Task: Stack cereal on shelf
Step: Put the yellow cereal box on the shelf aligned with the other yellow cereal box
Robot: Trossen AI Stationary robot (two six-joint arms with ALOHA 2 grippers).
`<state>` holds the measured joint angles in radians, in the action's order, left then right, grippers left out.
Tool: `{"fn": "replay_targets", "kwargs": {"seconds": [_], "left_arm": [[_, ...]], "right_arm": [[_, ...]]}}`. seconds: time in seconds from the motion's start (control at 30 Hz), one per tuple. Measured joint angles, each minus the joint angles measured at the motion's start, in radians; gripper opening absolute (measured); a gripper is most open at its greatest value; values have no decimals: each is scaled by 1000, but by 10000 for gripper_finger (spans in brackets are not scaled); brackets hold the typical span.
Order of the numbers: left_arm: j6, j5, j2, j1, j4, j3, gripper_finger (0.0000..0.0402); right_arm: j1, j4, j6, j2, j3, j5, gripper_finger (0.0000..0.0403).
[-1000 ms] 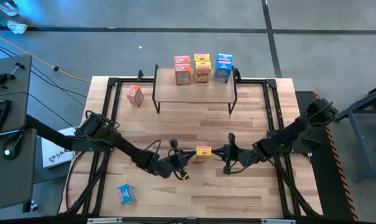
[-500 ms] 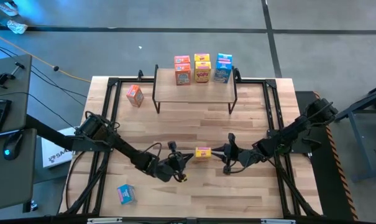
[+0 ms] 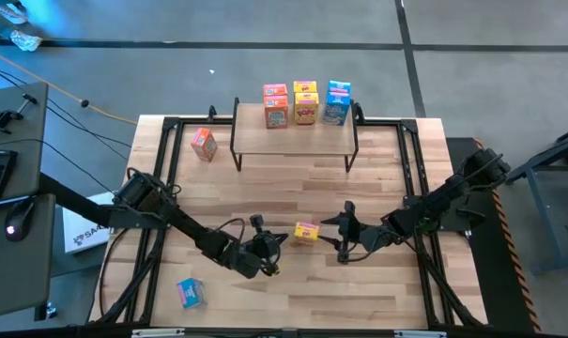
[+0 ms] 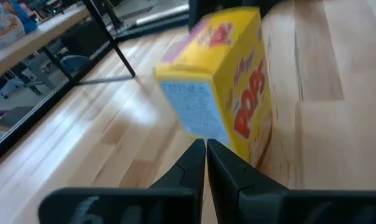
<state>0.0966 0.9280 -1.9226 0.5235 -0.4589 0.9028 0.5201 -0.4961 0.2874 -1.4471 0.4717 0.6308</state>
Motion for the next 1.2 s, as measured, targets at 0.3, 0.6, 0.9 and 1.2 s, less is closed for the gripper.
{"fn": "replay_targets", "kwargs": {"seconds": [0.3,0.6,0.9,1.2], "left_arm": [[64,-10,76,20,38,-57,10],[164,-109,254,28,-98,-285,10],[174,-134,323,27,-300,-443,10],[164,-133,324,17,-297,-446,10]], "right_arm": [[13,-1,-9,0,0,5,263],[19,63,-39,14,50,-9,264],[19,67,16,16,100,-125,264],[15,66,123,16,117,-157,264]]}}
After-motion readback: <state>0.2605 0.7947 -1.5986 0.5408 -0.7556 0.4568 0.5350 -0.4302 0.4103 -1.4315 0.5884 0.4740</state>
